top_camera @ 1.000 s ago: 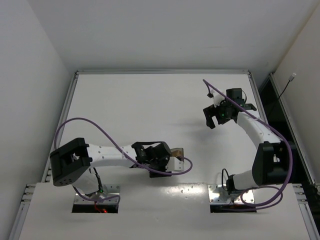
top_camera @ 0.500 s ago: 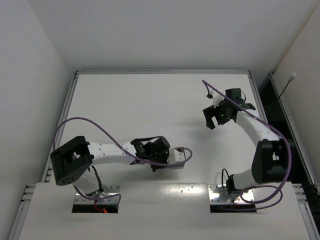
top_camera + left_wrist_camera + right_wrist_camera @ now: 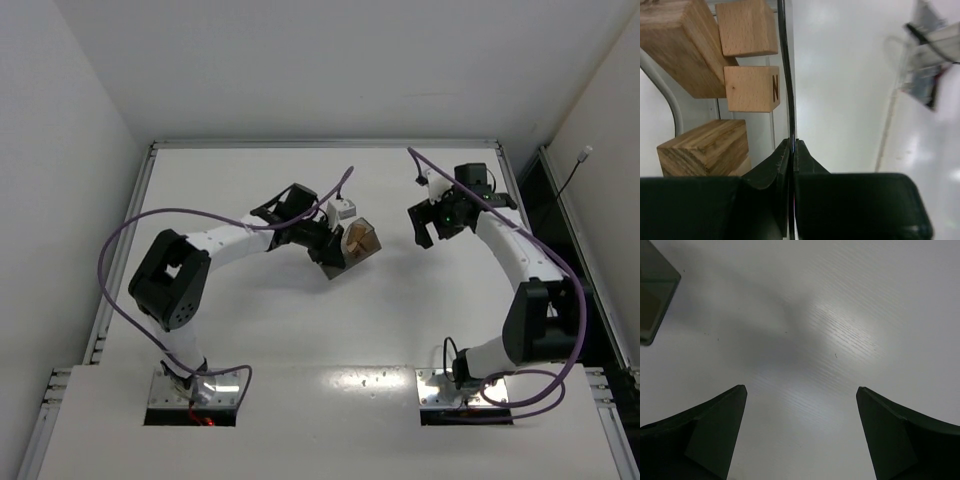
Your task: Build the wood block tower
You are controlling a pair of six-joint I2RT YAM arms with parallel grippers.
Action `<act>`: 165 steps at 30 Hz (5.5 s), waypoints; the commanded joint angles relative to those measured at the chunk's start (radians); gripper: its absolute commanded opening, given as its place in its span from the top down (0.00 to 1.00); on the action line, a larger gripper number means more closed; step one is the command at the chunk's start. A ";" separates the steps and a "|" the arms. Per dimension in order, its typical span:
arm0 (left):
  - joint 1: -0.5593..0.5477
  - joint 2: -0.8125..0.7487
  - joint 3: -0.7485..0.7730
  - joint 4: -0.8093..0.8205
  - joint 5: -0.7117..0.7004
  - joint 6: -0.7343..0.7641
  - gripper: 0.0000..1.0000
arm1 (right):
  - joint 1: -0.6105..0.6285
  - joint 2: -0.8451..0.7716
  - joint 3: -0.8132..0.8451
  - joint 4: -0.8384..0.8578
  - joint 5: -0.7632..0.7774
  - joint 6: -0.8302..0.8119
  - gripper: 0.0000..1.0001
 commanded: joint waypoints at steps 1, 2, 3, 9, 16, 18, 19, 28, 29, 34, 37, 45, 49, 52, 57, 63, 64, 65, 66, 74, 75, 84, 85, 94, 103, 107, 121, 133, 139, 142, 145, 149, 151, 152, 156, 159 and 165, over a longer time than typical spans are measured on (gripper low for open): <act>0.018 0.018 0.001 0.124 0.322 -0.143 1.00 | -0.025 -0.011 0.072 -0.051 -0.007 -0.003 0.12; 0.018 0.018 -0.026 0.194 0.375 -0.204 1.00 | -0.037 -0.011 0.084 -0.060 -0.016 -0.003 0.12; 0.033 0.018 -0.058 0.374 0.417 -0.267 1.00 | -0.037 -0.021 0.084 -0.061 -0.016 -0.003 0.12; 0.054 0.076 -0.318 1.457 0.588 -1.197 1.00 | -0.085 -0.031 0.104 -0.110 -0.038 -0.012 0.12; 0.100 0.158 -0.306 2.088 0.506 -1.754 1.00 | -0.126 -0.022 0.122 -0.137 -0.076 0.006 0.12; 0.100 0.158 -0.327 2.088 0.496 -1.754 1.00 | -0.126 -0.022 0.122 -0.137 -0.088 0.006 0.12; 0.100 0.158 -0.327 2.088 0.496 -1.754 1.00 | -0.126 -0.012 0.122 -0.137 -0.088 0.006 0.12; 0.184 0.248 -0.304 2.088 0.465 -1.794 1.00 | -0.126 0.008 0.132 -0.137 -0.107 0.015 0.12; 0.098 0.238 -0.313 2.088 0.456 -1.794 1.00 | -0.126 0.017 0.132 -0.137 -0.107 0.015 0.12; 0.115 0.225 -0.324 2.076 0.456 -1.770 1.00 | -0.126 0.003 0.132 -0.146 -0.098 0.015 0.12; 0.173 0.271 -0.324 2.085 0.440 -1.794 1.00 | -0.126 -0.006 0.119 -0.146 -0.098 0.015 0.12; 0.094 0.179 -0.326 2.082 0.468 -1.742 1.00 | -0.126 0.017 0.121 -0.145 -0.098 0.024 0.12; 0.165 0.101 -0.281 2.006 0.511 -1.663 1.00 | -0.115 0.017 0.112 -0.136 -0.088 0.015 0.15; 0.241 0.064 -0.281 1.809 0.561 -1.551 1.00 | -0.115 0.008 0.112 -0.136 -0.088 0.015 0.15; 0.438 -0.033 -0.147 0.951 0.596 -0.760 1.00 | -0.105 0.008 0.130 -0.116 -0.079 0.015 0.15; 0.559 0.055 0.315 -0.302 0.145 0.272 1.00 | -0.076 0.029 0.158 -0.116 -0.088 0.015 0.16; 0.579 0.079 0.361 -0.358 0.112 0.319 1.00 | -0.076 0.029 0.158 -0.126 -0.088 0.006 0.16; 0.603 0.109 0.395 -0.398 0.083 0.341 1.00 | -0.076 0.029 0.158 -0.127 -0.088 0.006 0.16; 0.661 0.109 0.415 -0.387 0.056 0.341 1.00 | -0.076 0.029 0.158 -0.127 -0.088 0.006 0.16; 0.795 0.138 0.476 -0.377 -0.380 0.424 1.00 | -0.036 0.060 0.158 -0.117 -0.079 0.006 0.16; 0.821 0.152 0.505 -0.377 -0.399 0.401 1.00 | -0.036 0.060 0.158 -0.117 -0.079 0.006 0.16; 0.848 0.291 0.621 -0.337 -0.500 0.309 1.00 | -0.008 0.078 0.167 -0.117 -0.070 0.006 0.16; 0.848 0.351 0.682 -0.362 -0.511 0.275 1.00 | -0.008 0.087 0.167 -0.117 -0.070 0.006 0.16; 0.860 0.526 0.837 -0.385 -0.491 0.172 0.96 | -0.008 0.078 0.167 -0.136 -0.050 0.006 0.16; 0.860 0.515 0.814 -0.382 -0.442 0.163 0.59 | 0.001 0.097 0.195 -0.145 -0.050 0.006 0.16; 0.860 0.372 0.730 -0.338 -0.301 0.154 0.55 | 0.001 0.097 0.185 -0.136 -0.050 0.006 0.16; 0.308 -0.112 0.405 -0.356 -0.408 0.245 0.53 | 0.029 0.087 0.155 -0.108 -0.019 0.006 0.16; 0.105 0.230 0.622 -0.554 -0.482 0.021 0.61 | 0.006 0.047 0.136 -0.090 0.120 0.063 0.15; 0.050 0.304 0.610 -0.508 -0.514 -0.042 0.57 | -0.013 0.047 0.118 -0.081 0.120 0.063 0.15; 0.032 0.314 0.586 -0.482 -0.552 -0.081 0.53 | -0.013 0.038 0.109 -0.081 0.111 0.063 0.15; 0.022 0.333 0.586 -0.459 -0.575 -0.105 0.49 | -0.022 0.038 0.109 -0.081 0.102 0.063 0.15; 0.013 0.376 0.608 -0.449 -0.649 -0.140 0.48 | -0.022 0.038 0.109 -0.081 0.102 0.072 0.15; 0.013 0.394 0.624 -0.449 -0.693 -0.157 0.45 | -0.022 0.047 0.109 -0.081 0.093 0.072 0.15; 0.013 0.403 0.624 -0.449 -0.693 -0.157 0.45 | -0.022 0.047 0.109 -0.081 0.093 0.072 0.15; 0.013 0.445 0.676 -0.439 -0.707 -0.176 0.43 | -0.031 0.047 0.109 -0.081 0.093 0.072 0.15; 0.013 0.474 0.702 -0.439 -0.716 -0.176 0.43 | -0.031 0.047 0.109 -0.081 0.093 0.072 0.15; 0.022 0.534 0.742 -0.429 -0.698 -0.197 0.53 | -0.031 0.047 0.109 -0.081 0.093 0.072 0.15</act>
